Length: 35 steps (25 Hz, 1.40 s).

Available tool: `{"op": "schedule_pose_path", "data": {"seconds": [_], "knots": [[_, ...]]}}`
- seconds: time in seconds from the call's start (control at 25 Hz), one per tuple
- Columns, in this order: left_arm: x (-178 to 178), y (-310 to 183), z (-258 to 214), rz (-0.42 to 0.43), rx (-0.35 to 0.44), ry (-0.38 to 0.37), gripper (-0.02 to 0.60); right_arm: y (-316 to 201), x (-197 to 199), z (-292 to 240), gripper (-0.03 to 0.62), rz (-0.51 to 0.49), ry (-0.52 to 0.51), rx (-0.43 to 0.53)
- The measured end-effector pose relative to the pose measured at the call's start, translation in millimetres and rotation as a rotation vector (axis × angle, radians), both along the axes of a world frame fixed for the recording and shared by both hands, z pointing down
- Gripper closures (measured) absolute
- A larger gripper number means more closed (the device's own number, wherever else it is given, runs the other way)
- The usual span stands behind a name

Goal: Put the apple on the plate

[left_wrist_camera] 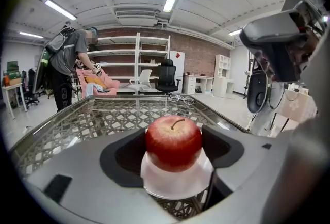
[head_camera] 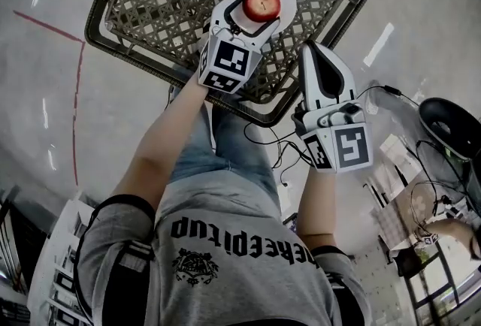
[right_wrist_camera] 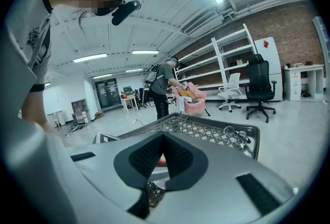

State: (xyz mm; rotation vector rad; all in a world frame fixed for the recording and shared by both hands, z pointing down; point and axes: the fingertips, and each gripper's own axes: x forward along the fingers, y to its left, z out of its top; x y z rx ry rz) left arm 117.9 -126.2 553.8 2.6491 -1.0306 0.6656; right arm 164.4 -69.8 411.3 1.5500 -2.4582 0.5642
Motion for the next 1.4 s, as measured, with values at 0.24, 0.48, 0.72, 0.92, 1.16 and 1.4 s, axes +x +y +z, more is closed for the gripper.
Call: {"op": "schedule_pose_path", "data": {"seconds": [0.24,0.48,0.72,0.92,1.16,1.4], "knots": [[1.0,-1.4,0.5,0.000,0.007,-0.004,0.201,-1.6,3.0,1.5,0.585,0.006,0.003,-0.003],[3.8,0.6,0.6,0.032,0.031,-0.037,0.201,-4.0,4.6,-0.5,0.585,0.015,0.001,0.005],[3.6,-0.8,1.3,0.032,0.020,-0.024,0.198,-6.6,6.7,-4.3,0.585,0.023,-0.001,0.012],[0.1,-2.8,0.8,0.017,0.007,-0.002,0.195,-6.3,5.0,-6.4,0.585,0.021,-0.002,0.017],[-0.9,0.0,-1.5,0.043,-0.007,-0.009,0.193,-7.0,3.8,-12.6,0.585,0.025,-0.007,0.029],[-12.4,3.0,-9.8,0.047,-0.004,0.010,0.193,-8.5,-3.2,-20.0,0.585,0.031,-0.005,0.050]]}}
